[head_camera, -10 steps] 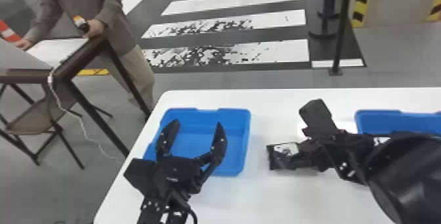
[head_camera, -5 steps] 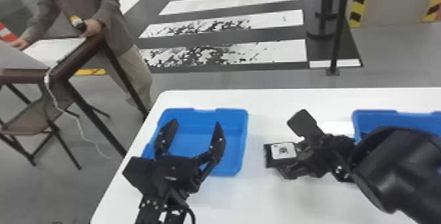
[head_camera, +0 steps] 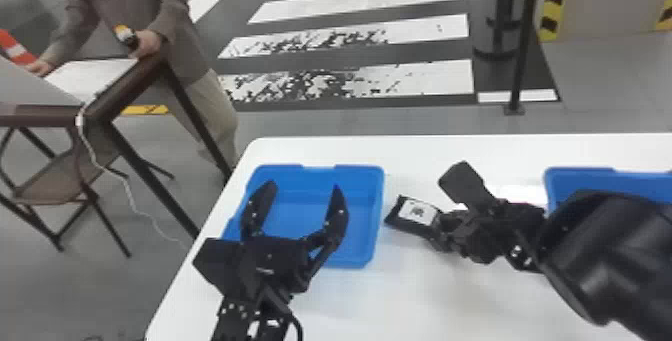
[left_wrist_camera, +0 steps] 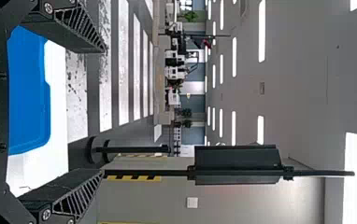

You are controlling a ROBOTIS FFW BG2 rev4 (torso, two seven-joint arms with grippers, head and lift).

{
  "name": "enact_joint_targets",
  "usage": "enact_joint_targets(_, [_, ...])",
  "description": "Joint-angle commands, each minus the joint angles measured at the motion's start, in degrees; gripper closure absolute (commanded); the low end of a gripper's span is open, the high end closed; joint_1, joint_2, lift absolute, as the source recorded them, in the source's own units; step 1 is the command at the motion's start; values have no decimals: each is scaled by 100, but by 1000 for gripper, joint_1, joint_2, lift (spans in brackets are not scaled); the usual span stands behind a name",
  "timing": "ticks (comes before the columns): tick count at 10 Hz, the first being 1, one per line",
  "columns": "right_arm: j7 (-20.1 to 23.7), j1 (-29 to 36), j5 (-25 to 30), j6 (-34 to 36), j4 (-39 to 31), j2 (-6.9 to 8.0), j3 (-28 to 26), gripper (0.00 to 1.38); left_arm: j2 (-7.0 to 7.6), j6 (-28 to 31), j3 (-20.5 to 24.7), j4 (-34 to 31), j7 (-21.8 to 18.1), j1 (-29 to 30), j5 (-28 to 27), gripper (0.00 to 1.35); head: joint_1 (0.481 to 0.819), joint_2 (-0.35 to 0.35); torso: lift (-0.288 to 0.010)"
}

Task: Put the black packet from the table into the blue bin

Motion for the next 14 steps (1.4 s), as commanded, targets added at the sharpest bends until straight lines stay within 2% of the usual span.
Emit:
enact_joint_targets(1, [-15, 25, 21, 7, 27, -9, 3, 1065, 0, 12, 17, 0, 0, 9, 0, 110, 695, 316, -110])
enact_joint_targets(5, [-112, 236, -116, -288, -128, -27, -65, 1093, 0, -59, 52, 0, 0, 51, 0, 116, 695, 316, -110])
enact_joint_targets(6, [-147, 503, -116, -513, -353, -44, -351, 1093, 0, -87, 63, 0, 0, 65, 0, 116, 695, 321, -110])
enact_joint_targets(7, [-270, 1093, 147, -640, -971, -53, -1060, 1093, 0, -115, 75, 0, 0, 79, 12, 116, 695, 333, -110])
enact_joint_targets(8, [-367, 1951, 695, -654, -2012, -18, -2134, 1093, -18, -129, 97, 0, 0, 93, 12, 116, 695, 337, -110])
enact_joint_targets(9, [-375, 2654, 1004, -696, -2814, 70, -3082, 1093, -27, -129, 120, 0, 0, 93, 12, 116, 695, 315, -110])
enact_joint_targets(11, [-375, 3540, 1198, -612, -3925, 96, -4179, 1093, -27, -129, 97, 0, 0, 107, 12, 116, 695, 213, -110])
enact_joint_targets(12, [-375, 3920, 1369, -429, -4290, 140, -4693, 1093, -27, -129, 86, 0, 0, 93, 12, 116, 695, 183, -110])
enact_joint_targets(14, [-375, 4525, 1781, 21, -4712, 211, -5561, 1093, -27, -129, 109, 0, 0, 121, 12, 116, 695, 61, -110])
